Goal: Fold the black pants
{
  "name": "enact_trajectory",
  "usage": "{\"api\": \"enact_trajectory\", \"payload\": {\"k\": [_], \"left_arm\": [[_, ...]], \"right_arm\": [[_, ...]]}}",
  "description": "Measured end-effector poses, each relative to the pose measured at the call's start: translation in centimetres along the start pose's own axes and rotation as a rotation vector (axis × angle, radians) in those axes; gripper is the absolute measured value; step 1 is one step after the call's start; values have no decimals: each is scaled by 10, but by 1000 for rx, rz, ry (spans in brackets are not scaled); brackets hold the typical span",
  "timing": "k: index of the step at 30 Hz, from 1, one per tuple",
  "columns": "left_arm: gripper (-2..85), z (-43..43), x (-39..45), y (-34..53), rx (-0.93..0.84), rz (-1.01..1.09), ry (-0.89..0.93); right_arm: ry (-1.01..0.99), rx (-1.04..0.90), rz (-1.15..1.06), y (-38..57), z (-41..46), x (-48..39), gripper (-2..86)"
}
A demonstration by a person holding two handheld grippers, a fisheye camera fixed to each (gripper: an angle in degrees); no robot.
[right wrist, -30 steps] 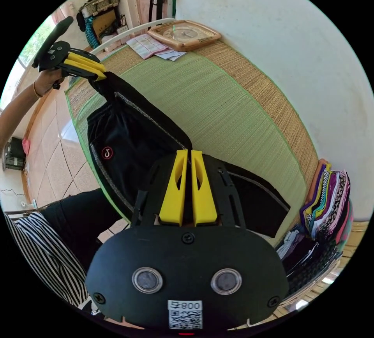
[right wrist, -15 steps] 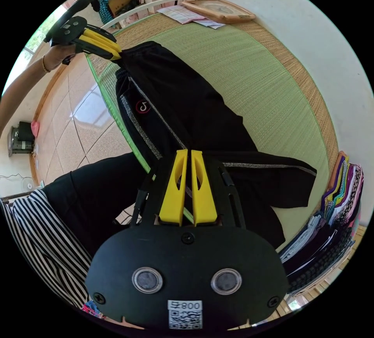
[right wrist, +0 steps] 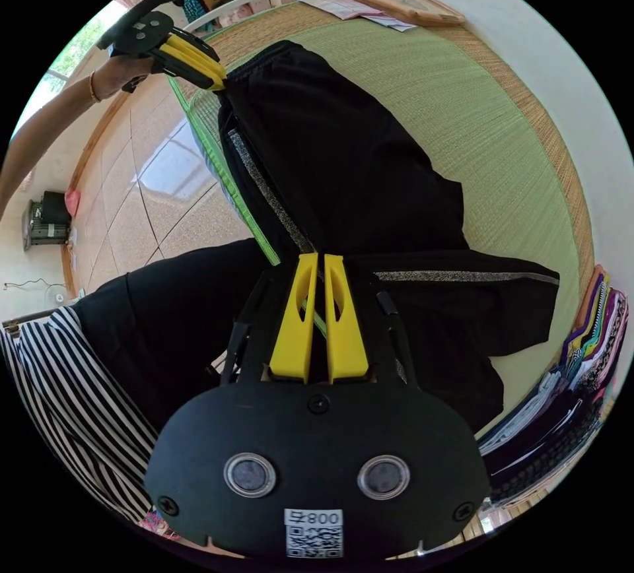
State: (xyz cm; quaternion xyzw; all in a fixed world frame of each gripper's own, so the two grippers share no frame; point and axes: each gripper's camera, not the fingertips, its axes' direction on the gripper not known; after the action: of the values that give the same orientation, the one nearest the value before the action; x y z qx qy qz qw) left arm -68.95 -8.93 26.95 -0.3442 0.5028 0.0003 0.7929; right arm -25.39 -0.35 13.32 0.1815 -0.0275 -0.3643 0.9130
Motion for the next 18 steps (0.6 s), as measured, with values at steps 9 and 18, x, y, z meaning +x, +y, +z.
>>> {"api": "enact_trajectory", "payload": {"k": [9, 18], "left_arm": [[13, 34, -12, 23, 38, -31, -1], [12, 73, -35, 48, 97, -130, 132]], "right_arm": [[-23, 89, -12, 38, -2, -3, 18], [-31, 52, -5, 67, 19, 6, 21]]}}
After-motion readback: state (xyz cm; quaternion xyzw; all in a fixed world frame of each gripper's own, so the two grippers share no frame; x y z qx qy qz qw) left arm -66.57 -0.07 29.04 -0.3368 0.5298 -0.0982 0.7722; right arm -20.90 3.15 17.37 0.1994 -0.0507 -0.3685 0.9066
